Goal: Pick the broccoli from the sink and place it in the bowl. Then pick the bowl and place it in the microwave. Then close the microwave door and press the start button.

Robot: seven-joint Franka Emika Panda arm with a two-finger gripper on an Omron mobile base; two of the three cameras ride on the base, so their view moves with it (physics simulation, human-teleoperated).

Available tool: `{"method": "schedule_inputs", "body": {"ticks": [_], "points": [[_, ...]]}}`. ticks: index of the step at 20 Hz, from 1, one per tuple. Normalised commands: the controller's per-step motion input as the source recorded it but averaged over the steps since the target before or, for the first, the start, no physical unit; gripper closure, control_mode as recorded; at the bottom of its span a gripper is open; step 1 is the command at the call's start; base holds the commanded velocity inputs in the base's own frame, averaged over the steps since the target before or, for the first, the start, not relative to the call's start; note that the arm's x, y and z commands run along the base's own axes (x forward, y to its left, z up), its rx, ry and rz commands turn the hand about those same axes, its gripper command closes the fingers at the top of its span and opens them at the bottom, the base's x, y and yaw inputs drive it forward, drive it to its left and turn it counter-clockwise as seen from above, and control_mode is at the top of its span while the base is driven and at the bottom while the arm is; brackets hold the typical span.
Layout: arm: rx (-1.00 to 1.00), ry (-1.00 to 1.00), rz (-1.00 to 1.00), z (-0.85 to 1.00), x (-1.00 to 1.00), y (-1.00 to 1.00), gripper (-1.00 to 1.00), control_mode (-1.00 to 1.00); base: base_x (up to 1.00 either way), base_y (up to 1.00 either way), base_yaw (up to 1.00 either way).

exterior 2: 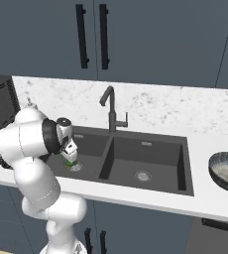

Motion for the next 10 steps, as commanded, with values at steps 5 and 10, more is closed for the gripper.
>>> {"method": "schedule_inputs", "body": {"ticks": [5, 10], "points": [[0.00, 0.04, -0.03, -0.27, 0.30, 0.08, -1.00, -1.00, 0.00, 0.00, 0.00], [0.00, 0.09, -0.05, -0.25, 0.20, -0.02, -1.00, -1.00, 0.00, 0.00, 0.00]]}}
